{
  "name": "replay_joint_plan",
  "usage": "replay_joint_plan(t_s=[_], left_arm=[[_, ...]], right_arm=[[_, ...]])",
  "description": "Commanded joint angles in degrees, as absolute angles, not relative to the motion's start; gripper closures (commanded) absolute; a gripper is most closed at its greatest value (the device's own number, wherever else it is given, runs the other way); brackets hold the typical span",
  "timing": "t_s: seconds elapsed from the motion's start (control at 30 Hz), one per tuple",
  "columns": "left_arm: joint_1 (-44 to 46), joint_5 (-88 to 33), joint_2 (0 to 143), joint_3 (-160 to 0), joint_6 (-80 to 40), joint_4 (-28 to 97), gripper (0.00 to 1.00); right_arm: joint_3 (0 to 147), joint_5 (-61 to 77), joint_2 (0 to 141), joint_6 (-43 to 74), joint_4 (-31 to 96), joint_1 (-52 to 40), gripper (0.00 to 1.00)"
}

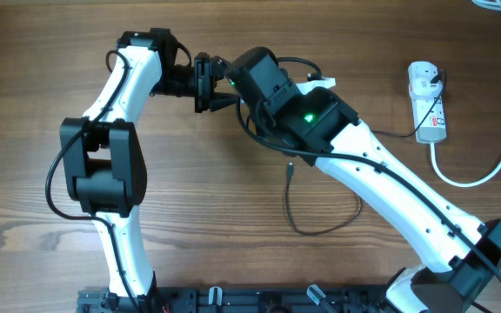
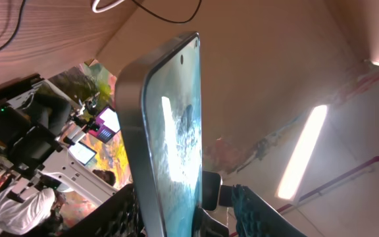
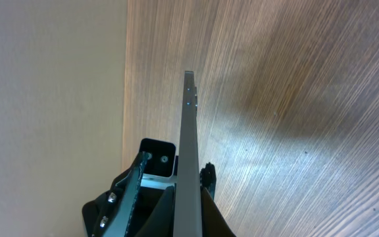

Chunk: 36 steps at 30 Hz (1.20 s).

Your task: Plug charger to phone and switch on socket

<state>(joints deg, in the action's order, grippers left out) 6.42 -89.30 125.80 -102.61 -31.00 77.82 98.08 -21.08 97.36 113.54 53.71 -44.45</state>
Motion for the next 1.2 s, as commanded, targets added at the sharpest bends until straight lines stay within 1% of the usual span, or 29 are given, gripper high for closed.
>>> replay_joint_plan(t_s=[0.0, 0.03, 0.17, 0.3, 0.37, 0.47, 0.53, 0.6, 0.67, 0.7, 0.73, 0.77, 0.8, 0.83, 0.9, 0.93, 1.03, 1.17], left_arm=[[6.63, -90.35, 125.89, -103.53, -32.05, 77.89, 0.58], [6.63, -90.35, 125.89, -103.53, -32.05, 77.91, 0.61], [6.63, -90.35, 125.89, -103.53, -32.05, 78.17, 0.62], [6.63, -90.35, 125.89, -103.53, -32.05, 78.76, 0.66], [6.63, -90.35, 125.89, -103.53, -32.05, 79.2, 0.71], [6.63, -90.35, 125.89, -103.53, -32.05, 79.18, 0.73], [6.63, -90.35, 125.89, -103.53, -32.05, 79.18, 0.78], [6.63, -90.35, 125.89, -103.53, -32.05, 79.2, 0.86], [6.63, -90.35, 125.89, -103.53, -32.03, 79.18, 0.9], [6.63, -90.35, 125.89, -103.53, -32.03, 79.18, 0.96], [6.63, -90.35, 125.89, -103.53, -32.03, 79.18, 0.96], [6.63, -90.35, 125.89, -103.53, -32.03, 79.18, 0.96], [6.63, -90.35, 125.89, -103.53, -32.03, 79.18, 0.96], [6.63, -90.35, 125.89, -103.53, -32.01, 79.18, 0.96], [6.63, -90.35, 125.89, -103.53, -32.01, 79.13, 0.96], [6.63, -90.35, 125.89, -103.53, -31.99, 79.13, 0.96], [6.52, -90.35, 125.89, -103.53, -31.99, 79.02, 0.96], [6.2, -90.3, 125.89, -103.53, -31.97, 76.9, 0.96]], right_arm=[[99.09, -21.98, 96.16, 117.23, 53.39, -44.34, 0.96], [99.09, -21.65, 96.27, 117.25, 53.32, -44.34, 0.96], [99.04, -21.34, 96.55, 117.47, 53.17, -44.34, 0.96], [99.04, -21.3, 96.55, 117.6, 52.95, -44.34, 0.96], [99.04, -20.6, 96.55, 117.56, 52.9, -44.34, 0.96], [99.04, -20.25, 96.55, 117.27, 52.66, -44.34, 0.96], [99.04, -20.12, 96.55, 116.97, 52.71, -44.34, 0.96], [99.04, -19.51, 96.55, 116.92, 52.75, -44.34, 0.95], [99.04, -19.44, 96.55, 116.03, 52.66, -44.34, 0.94], [99.04, -19.53, 96.55, 114.72, 52.49, -44.31, 0.87], [99.04, -19.73, 96.55, 113.71, 52.47, -44.25, 0.72], [99.04, -19.92, 96.55, 112.6, 52.51, -44.21, 0.55], [99.04, -20.36, 96.53, 111.04, 52.47, -44.16, 0.48], [99.04, -21.04, 96.53, 109.36, 52.49, -44.16, 0.39], [99.04, -23.03, 96.18, 105.19, 52.58, -44.16, 0.26], [99.04, -24.34, 95.5, 101.8, 52.66, -44.16, 0.17], [99.04, -24.58, 93.01, 95.37, 52.75, -43.79, 0.02], [99.04, -24.58, 86.94, 83.11, 52.82, -41.93, 0.0]])
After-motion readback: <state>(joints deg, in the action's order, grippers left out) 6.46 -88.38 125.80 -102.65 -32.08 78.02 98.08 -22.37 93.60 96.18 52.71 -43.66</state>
